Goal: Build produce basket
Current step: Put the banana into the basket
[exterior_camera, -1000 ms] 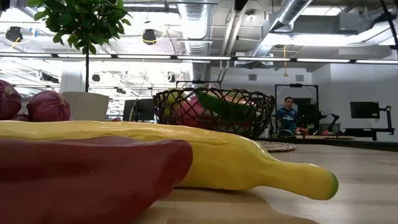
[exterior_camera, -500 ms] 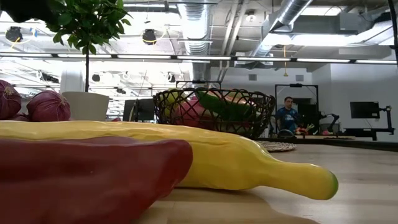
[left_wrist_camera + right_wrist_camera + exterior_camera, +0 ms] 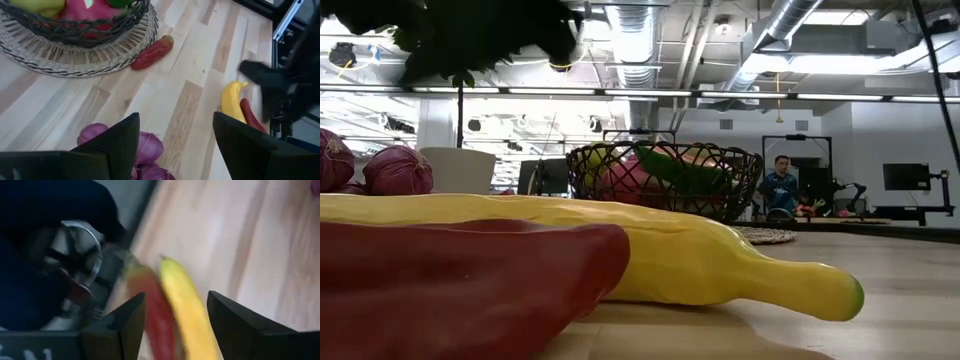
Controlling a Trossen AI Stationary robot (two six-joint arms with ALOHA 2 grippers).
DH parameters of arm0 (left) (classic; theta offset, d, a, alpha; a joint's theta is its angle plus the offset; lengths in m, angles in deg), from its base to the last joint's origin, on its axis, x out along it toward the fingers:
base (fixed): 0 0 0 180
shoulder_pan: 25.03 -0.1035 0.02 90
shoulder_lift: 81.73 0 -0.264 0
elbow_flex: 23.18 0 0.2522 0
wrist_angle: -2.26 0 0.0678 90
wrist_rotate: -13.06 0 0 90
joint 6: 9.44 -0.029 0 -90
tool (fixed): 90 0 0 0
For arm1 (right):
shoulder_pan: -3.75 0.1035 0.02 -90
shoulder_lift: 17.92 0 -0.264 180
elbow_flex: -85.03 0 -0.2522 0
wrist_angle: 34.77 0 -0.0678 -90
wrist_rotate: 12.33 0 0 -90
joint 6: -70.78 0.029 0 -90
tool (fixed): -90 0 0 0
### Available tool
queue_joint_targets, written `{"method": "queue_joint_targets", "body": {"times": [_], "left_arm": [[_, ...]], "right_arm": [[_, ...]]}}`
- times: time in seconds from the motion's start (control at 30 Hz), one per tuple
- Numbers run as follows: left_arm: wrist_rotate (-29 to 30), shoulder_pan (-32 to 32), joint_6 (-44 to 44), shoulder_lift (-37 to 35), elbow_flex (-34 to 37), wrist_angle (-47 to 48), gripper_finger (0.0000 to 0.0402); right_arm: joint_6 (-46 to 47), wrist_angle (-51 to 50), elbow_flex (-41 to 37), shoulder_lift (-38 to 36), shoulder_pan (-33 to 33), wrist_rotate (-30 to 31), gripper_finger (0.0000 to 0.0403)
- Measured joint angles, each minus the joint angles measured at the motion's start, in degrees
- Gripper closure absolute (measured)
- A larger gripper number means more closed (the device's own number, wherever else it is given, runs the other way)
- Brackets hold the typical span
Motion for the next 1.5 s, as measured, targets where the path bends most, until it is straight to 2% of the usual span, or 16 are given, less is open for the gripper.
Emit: {"method": "queue_joint_targets", "body": {"times": [0.23,0.4,0.57,0.7,0.87,0.93,1.03,1.27,1.5], "left_arm": [[0.1,0.0,0.0,0.0,0.0,0.2,0.0165],[0.5,0.0,-0.6,0.0,0.0,0.3,0.0165],[1.2,0.0,-0.6,0.0,0.0,0.3,0.0165],[1.2,0.0,-0.6,0.0,0.0,0.3,0.0165],[1.2,0.0,-0.6,0.0,0.0,0.3,0.0164],[1.2,0.0,-0.6,0.0,0.0,0.3,0.0165],[1.2,0.0,-0.6,0.0,0.0,0.3,0.0165],[1.3,0.0,-0.6,0.0,0.0,0.3,0.0165],[3.6,0.0,-0.1,0.0,0.0,0.2,0.0165]], "right_arm": [[0.5,-6.5,-0.1,4.7,-1.1,0.2,0.0173],[0.5,-7.4,-0.1,5.6,-1.9,-1.9,0.0173],[0.5,-9.6,0.0,5.6,-2.7,0.1,0.0176],[-1.0,-12.6,0.0,5.6,-3.4,3.5,0.0209],[-1.1,-15.5,0.0,5.5,-4.5,3.7,0.0279],[-2.2,-16.2,0.0,5.0,-4.9,3.6,0.0295],[-4.0,-16.8,-0.2,2.5,-5.4,3.6,0.0294],[-4.9,-16.0,0.0,-9.5,-6.7,3.8,0.0256],[-5.4,-2.5,0.0,-25.3,-4.8,3.8,0.0263]]}}
